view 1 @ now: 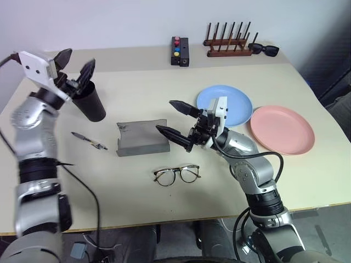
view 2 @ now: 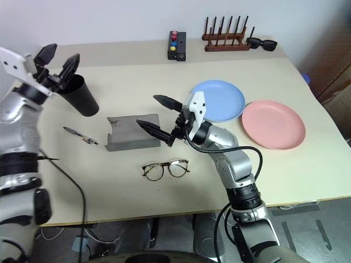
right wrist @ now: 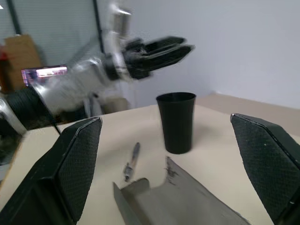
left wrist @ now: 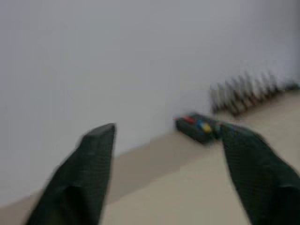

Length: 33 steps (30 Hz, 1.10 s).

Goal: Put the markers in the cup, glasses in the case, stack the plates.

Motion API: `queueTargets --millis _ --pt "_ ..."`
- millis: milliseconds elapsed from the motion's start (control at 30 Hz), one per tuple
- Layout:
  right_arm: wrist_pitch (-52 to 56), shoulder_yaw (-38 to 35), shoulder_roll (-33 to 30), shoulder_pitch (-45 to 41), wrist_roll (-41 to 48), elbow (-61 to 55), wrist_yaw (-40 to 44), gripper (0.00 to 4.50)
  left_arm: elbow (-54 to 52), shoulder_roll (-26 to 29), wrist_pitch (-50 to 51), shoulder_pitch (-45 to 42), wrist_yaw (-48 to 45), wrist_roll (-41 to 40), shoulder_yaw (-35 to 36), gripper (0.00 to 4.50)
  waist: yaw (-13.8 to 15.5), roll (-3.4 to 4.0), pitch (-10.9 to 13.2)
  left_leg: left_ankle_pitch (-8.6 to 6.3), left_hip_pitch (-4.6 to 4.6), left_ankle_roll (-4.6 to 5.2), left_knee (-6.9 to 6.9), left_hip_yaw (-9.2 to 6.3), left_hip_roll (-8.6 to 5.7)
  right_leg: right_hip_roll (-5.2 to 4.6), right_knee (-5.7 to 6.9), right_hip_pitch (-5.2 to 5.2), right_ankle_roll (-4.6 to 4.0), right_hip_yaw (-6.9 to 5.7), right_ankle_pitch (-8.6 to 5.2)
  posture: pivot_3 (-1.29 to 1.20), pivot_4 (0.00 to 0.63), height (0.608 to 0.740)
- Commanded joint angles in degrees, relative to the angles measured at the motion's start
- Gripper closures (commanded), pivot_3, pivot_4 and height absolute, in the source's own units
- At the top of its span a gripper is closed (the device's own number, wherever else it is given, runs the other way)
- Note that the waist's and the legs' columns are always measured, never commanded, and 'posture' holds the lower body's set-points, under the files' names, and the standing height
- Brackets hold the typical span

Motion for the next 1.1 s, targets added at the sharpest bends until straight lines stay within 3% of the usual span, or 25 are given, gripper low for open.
queueTargets --millis 33,200,367,667,900,1033,1100 --pt "-0.66 -0.30 0.05 -0.44 0.33 -1.92 0.00 0.00 -6.65 8.75 7.38 5.40 -12.04 -1.89 -1.65 0.02 -0.01 0.02 0.01 0.00 0.00 0.00 -0.02 0.00 0.01 0.00 0.01 -0.01 -0.01 0.00 -0.01 0.00 0.150 0.734" --pt "-0.57 0.01 0.11 -0.51 0.36 -1.54 0.17 0.00 -6.00 19.07 9.78 10.81 -20.44 3.18 -5.20 0.02 0.49 0.04 0.03 0.00 -0.01 0.00 -0.03 0.00 0.03 0.02 0.08 -0.06 -0.05 0.02 -0.04 0.00 0.150 0.734" --pt "-0.68 0.45 0.55 -0.78 0.21 -1.00 0.28 0.00 -0.44 22.64 5.60 10.80 -24.28 12.98 -13.44 0.02 0.48 0.05 0.03 0.00 -0.02 0.00 0.02 0.01 0.03 0.02 0.05 -0.03 -0.06 0.02 -0.05 0.00 0.150 0.734" --pt "-0.78 0.79 0.84 -0.68 0.04 -0.99 0.33 0.00 12.88 18.27 -2.40 2.22 -31.15 22.41 -24.89 0.02 0.37 0.04 0.03 0.00 -0.04 0.01 0.04 0.02 0.03 0.03 0.26 -0.13 -0.05 0.02 -0.05 0.00 0.150 0.734" --pt "-0.73 0.81 0.71 -0.22 -0.03 -1.50 0.18 0.00 24.59 14.31 -7.90 -4.53 -32.60 27.25 -28.49 0.02 0.29 0.02 0.02 0.00 -0.02 0.01 0.08 0.01 0.02 0.03 0.39 -0.14 -0.03 0.02 -0.06 0.00 0.150 0.734" --pt "-0.60 0.90 0.66 0.04 0.02 -1.84 0.10 0.00 29.09 11.83 -9.56 -7.17 -31.87 28.52 -29.03 1.27 0.49 0.05 0.01 0.01 0.02 0.02 0.13 0.01 0.02 0.03 0.48 -0.14 -0.03 0.02 -0.06 0.00 0.150 0.734" --pt "-0.57 0.90 0.63 0.04 0.06 -1.84 0.10 0.00 30.11 11.32 -9.76 -7.73 -32.06 28.63 -28.83 2.39 0.64 0.05 0.00 0.01 0.03 0.03 0.18 0.00 0.02 0.03 0.53 -0.12 -0.03 0.02 -0.06 0.00 0.150 0.734"
